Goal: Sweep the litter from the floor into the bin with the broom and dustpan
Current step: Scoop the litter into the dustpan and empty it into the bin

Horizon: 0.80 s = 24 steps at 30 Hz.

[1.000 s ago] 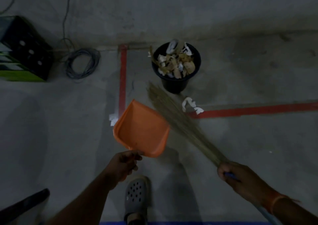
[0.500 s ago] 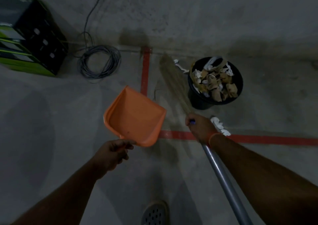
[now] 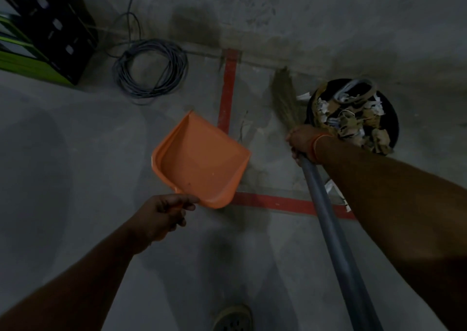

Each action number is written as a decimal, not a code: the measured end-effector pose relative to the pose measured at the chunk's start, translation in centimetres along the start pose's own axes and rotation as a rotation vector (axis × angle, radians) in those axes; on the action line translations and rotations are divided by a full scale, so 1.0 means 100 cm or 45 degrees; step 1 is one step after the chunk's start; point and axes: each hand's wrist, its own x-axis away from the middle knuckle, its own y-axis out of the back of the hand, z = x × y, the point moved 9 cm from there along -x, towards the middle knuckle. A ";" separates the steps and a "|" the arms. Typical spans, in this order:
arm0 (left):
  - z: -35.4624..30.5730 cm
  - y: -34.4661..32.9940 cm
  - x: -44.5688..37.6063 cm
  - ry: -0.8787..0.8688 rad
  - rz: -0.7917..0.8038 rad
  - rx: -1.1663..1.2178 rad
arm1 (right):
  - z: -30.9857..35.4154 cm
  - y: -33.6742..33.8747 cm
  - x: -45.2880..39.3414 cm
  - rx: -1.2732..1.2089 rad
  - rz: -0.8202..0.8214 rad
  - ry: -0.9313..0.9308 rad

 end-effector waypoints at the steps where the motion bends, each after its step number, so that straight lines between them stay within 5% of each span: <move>1: 0.000 0.001 -0.002 -0.001 0.001 0.004 | -0.005 -0.003 0.001 -0.042 0.019 -0.029; 11: -0.002 -0.006 0.019 0.002 -0.001 0.049 | -0.049 -0.035 0.071 -0.434 0.011 -0.193; 24: 0.016 -0.028 0.084 -0.020 -0.041 0.159 | -0.094 -0.044 0.197 -0.322 0.024 0.007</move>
